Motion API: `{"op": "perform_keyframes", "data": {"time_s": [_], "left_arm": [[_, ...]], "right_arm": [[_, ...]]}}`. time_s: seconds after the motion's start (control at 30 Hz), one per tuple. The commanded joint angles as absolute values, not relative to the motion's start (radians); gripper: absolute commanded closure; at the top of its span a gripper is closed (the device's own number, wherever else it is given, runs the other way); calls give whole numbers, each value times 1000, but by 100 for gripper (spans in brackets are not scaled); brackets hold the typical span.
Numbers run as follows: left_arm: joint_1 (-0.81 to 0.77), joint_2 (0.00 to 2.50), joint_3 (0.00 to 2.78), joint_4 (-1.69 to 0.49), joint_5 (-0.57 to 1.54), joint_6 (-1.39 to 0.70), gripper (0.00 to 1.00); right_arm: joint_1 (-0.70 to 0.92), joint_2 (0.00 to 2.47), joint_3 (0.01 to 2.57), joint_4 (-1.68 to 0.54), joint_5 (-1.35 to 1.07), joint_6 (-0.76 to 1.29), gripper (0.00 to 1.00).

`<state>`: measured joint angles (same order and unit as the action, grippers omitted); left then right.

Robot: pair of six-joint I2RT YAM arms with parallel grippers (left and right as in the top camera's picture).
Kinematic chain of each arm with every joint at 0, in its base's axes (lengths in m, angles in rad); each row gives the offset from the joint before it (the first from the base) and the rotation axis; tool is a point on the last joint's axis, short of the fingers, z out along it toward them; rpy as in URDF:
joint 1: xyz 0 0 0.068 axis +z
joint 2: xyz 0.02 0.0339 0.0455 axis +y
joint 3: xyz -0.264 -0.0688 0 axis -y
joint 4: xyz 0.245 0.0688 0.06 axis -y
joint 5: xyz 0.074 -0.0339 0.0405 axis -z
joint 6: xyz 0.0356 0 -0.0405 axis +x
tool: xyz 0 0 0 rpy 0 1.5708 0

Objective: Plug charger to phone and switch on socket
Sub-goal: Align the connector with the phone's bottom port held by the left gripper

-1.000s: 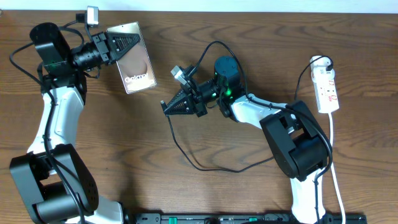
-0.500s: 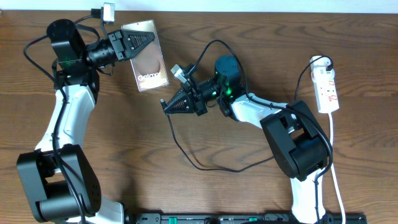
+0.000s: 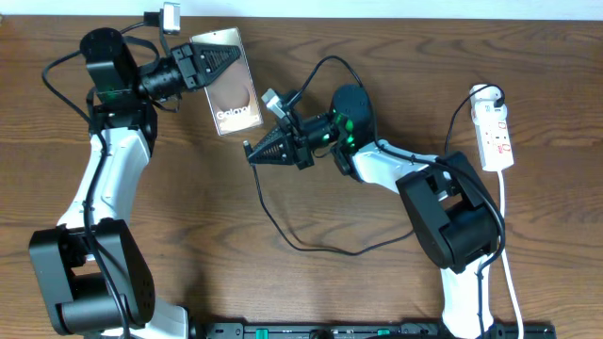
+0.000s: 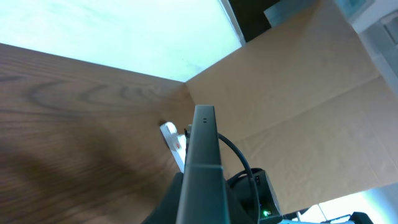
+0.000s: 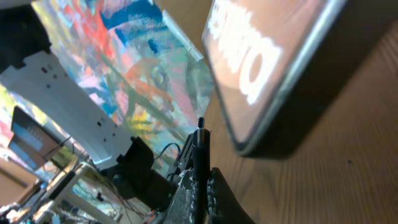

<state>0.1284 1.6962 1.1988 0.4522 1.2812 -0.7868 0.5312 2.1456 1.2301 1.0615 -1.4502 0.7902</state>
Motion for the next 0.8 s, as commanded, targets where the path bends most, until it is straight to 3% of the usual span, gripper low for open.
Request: {"op": "perform_keyframes", "data": {"time_s": [0.0, 0.4, 0.77], "left_arm": [[126, 1679, 1200, 462, 1262, -807, 93], [126, 1679, 1200, 462, 1220, -824, 93], [126, 1679, 1200, 518, 1323, -794, 93]], "right_arm": [[521, 2138, 1249, 1067, -1393, 828, 99], [521, 2138, 1249, 1145, -1371, 891, 99], [521, 2138, 1249, 1150, -1417, 858, 99]]}}
